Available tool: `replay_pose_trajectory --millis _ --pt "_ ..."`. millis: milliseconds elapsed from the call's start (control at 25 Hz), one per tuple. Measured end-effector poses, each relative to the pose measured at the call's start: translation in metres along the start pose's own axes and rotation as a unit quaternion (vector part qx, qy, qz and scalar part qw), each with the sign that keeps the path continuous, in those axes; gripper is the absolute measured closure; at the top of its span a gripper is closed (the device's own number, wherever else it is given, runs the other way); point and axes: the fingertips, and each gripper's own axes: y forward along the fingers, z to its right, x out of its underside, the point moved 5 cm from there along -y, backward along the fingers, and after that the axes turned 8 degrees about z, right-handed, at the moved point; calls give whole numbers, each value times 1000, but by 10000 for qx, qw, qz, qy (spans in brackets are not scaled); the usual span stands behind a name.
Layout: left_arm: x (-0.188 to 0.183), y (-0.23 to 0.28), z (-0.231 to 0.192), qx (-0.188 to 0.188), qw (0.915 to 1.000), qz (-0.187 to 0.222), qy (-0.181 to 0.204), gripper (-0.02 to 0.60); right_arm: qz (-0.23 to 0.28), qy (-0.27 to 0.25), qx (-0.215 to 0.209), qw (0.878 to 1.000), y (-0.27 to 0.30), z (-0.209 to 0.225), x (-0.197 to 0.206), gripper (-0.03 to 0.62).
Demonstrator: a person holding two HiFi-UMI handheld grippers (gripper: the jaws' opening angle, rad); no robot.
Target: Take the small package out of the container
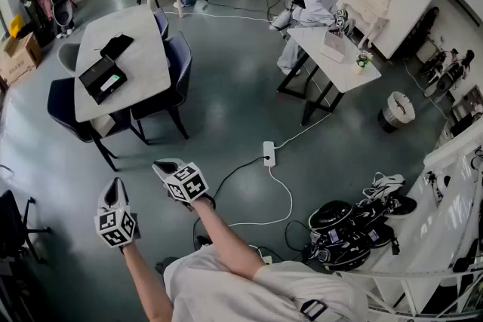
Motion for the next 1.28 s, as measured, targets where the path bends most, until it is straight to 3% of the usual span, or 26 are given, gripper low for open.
replay_pose_trajectory --millis 280,480,560,640,720,880,1000,1280 --pt "-3 12 2 -56 9999 -98 7 529 -43 -32 -141 9999 6 9 -3 597" --pt "-1 12 2 39 9956 -754 -546 529 53 -65 -230 9997 4 7 -5 599" --pt "-8 10 0 85 9970 -534 -560 529 185 -107 -383 9990 7 4 -4 608" --pt "-23 13 0 84 9989 118 -456 530 122 -209 -489 9985 12 7 -1 608" --pt "-28 22 1 115 9982 400 -441 531 106 -129 -431 9989 16 18 2 606" --pt "-22 46 -10 93 9990 172 -401 530 540 614 -354 9960 24 38 -8 597" --pt "-21 65 -23 202 9987 139 -436 530 821 1100 -570 9889 37 48 -22 597" --pt "-36 146 -59 448 9973 181 -545 531 560 855 -497 9935 91 88 -38 597"
